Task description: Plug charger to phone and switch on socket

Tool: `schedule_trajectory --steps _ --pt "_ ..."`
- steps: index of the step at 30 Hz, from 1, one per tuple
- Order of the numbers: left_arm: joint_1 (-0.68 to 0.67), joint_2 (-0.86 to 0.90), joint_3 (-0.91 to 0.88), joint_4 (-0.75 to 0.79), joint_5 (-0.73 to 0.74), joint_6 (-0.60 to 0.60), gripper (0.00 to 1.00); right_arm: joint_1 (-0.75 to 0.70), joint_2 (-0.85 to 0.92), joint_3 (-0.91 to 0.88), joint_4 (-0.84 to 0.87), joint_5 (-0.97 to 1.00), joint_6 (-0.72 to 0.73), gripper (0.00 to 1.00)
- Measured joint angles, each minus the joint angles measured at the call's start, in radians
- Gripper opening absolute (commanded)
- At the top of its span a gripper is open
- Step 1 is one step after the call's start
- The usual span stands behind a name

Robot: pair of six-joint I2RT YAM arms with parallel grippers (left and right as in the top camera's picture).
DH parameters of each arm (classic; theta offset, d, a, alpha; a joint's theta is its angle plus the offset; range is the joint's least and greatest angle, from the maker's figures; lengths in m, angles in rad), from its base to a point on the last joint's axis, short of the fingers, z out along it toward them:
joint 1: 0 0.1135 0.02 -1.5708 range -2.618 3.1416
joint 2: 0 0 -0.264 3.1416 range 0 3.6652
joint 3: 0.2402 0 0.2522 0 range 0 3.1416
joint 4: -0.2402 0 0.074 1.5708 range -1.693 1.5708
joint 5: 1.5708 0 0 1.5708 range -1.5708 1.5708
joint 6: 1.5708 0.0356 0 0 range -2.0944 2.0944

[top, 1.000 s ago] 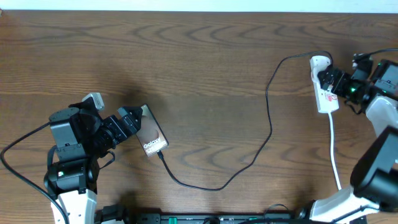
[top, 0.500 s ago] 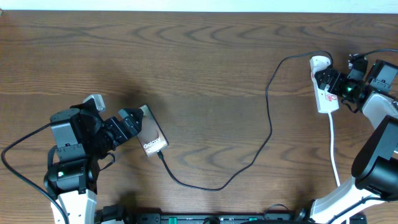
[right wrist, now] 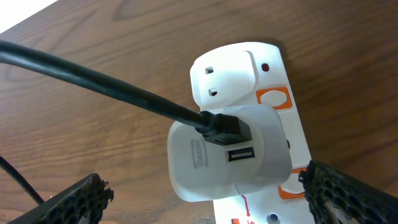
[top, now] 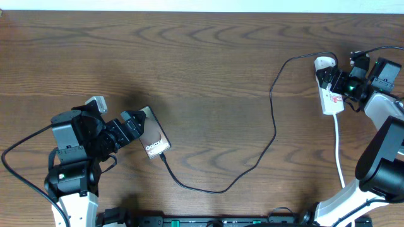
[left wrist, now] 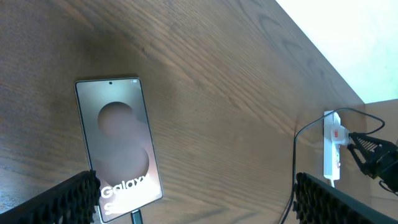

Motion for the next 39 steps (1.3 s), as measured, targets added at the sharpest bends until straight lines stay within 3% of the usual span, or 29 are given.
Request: schedule_trajectory --steps 39 --pt "0.000 0.000 0.000 0.000 0.000 0.000 0.98 0.030 0.055 0.015 0.005 0.028 0.008 0.99"
